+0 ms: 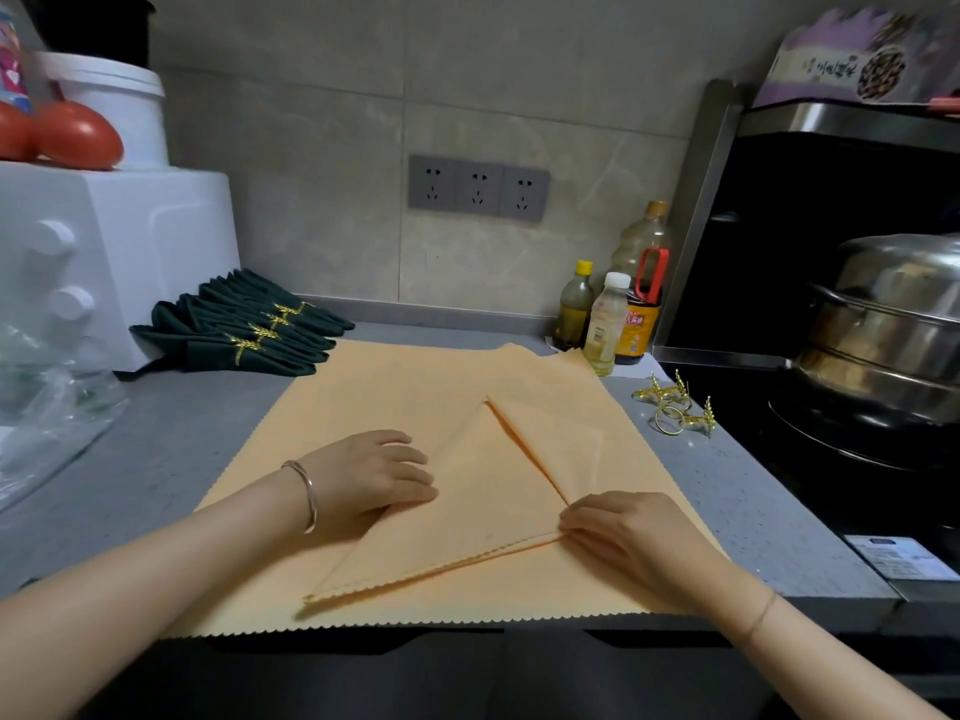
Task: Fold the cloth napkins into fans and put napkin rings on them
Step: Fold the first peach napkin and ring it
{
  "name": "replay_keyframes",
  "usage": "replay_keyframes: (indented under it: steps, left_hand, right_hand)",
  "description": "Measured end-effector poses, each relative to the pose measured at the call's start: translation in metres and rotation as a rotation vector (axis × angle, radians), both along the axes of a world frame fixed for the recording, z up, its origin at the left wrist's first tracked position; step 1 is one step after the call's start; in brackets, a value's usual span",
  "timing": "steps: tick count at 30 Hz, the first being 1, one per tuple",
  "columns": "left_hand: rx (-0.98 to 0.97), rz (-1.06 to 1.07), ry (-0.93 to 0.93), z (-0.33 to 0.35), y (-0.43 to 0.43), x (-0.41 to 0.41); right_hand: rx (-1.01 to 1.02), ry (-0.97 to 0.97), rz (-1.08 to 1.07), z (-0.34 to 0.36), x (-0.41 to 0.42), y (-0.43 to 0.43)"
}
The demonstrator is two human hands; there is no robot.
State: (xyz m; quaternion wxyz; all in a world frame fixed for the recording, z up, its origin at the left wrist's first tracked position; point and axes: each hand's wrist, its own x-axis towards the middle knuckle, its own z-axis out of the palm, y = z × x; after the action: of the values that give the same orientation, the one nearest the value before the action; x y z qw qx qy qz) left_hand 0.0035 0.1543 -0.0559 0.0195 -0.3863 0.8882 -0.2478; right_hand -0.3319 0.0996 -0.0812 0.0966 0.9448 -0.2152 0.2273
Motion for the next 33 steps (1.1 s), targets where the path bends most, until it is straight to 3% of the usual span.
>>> replay_keyframes:
  steps: [3,8,10,12,13,18,22,27,33]
  left_hand:
    - [0.031,-0.006,0.094,-0.006,-0.007,0.003]
    - [0.359,0.239,0.579,-0.008,-0.02,0.007]
    - [0.421,0.36,0.682,-0.006,-0.026,0.002]
    - [0.476,0.42,0.989,-0.009,-0.028,-0.002]
    - [0.442,0.405,1.053,-0.011,-0.031,-0.002]
    - [0.502,0.501,1.199,-0.015,-0.055,-0.013]
    - [0.465,0.637,1.197,-0.017,-0.076,-0.027]
    - [0.4,0.672,1.202,-0.019,-0.09,-0.04]
    - [0.353,0.704,1.212,-0.027,-0.099,-0.05]
  right_hand:
    - [0.018,-0.013,-0.037,0.0,0.004,0.002]
    - [0.108,-0.073,-0.157,-0.001,0.013,0.004]
    - [0.234,-0.11,-0.213,-0.001,0.014,0.001]
    - [0.344,-0.172,-0.259,-0.001,0.016,-0.002]
    - [0.383,-0.204,-0.28,-0.001,0.017,-0.003]
    - [0.459,-0.271,-0.302,0.0,0.023,-0.003]
    - [0.535,-0.306,-0.291,0.0,0.025,-0.004]
    - [0.585,-0.503,-0.295,-0.002,0.022,-0.043]
    - [0.609,-0.412,-0.479,-0.008,0.015,-0.104]
